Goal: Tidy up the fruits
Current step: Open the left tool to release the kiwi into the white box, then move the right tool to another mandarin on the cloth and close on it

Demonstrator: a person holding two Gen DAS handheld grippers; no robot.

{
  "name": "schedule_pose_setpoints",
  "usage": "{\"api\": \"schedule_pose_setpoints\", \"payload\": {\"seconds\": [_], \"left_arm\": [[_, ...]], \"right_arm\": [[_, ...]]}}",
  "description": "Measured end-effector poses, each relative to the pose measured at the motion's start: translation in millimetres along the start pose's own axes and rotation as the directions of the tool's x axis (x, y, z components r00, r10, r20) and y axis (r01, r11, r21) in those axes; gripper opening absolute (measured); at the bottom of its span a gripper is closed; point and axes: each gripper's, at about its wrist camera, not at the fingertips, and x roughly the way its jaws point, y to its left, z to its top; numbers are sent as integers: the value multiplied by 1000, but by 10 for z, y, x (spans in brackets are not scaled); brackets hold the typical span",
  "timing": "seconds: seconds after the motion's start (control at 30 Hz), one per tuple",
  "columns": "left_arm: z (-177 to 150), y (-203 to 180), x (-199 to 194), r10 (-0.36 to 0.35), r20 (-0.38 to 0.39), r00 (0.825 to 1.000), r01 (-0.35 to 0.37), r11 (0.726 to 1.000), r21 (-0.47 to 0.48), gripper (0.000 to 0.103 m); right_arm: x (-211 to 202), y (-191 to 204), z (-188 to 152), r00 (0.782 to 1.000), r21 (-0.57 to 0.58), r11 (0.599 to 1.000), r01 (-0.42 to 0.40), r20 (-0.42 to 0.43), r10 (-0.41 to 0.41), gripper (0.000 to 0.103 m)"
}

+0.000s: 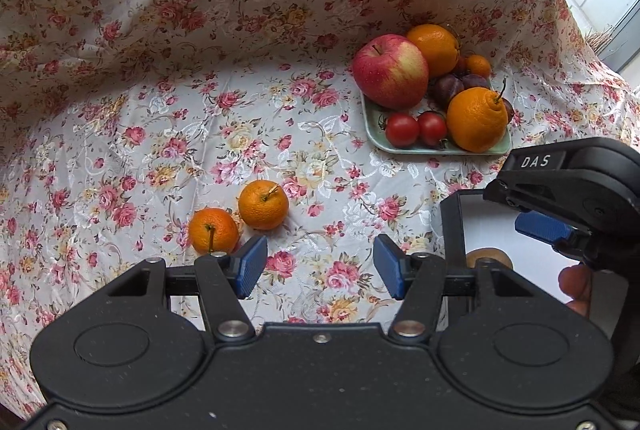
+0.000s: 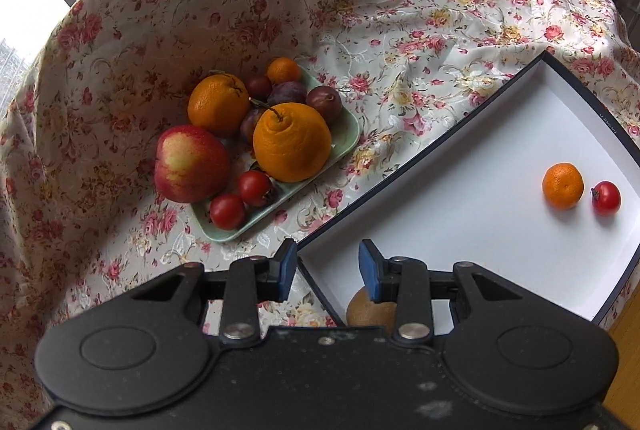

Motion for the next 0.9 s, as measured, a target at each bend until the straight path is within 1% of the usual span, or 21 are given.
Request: {"api": "schedule_pose_setpoints", "payload": {"seconds": [0.2,0.3,0.43,0.63,0.77,0.9], "left_arm": [[-15,281,-51,44,17,999,-43,998,-37,62],[-14,474,-53,78,15,997,-77,994,-78,62],[-4,743,-40,100,-6,995,-100,984,-145,62],[-14,1018,-48,117,-25,993,-120,970,-211,62],[-31,1114,-40,123,-36,992,-128,967,-220,62],[-45,1187,-28,123,-46,991,-130,965,-229,62]], "right_arm": [[81,255,-138,999,-39,999,-34,-40,32,38],[148,355,-199,994,-55,996,-67,-89,61,38],[218,521,-317,985,-71,991,-115,-140,104,38],[216,726,-469,986,-83,988,-132,-118,122,38],[250,828,-527,985,-73,987,-140,-111,132,37],[288,905,-575,987,-58,990,-129,-102,123,36]]}}
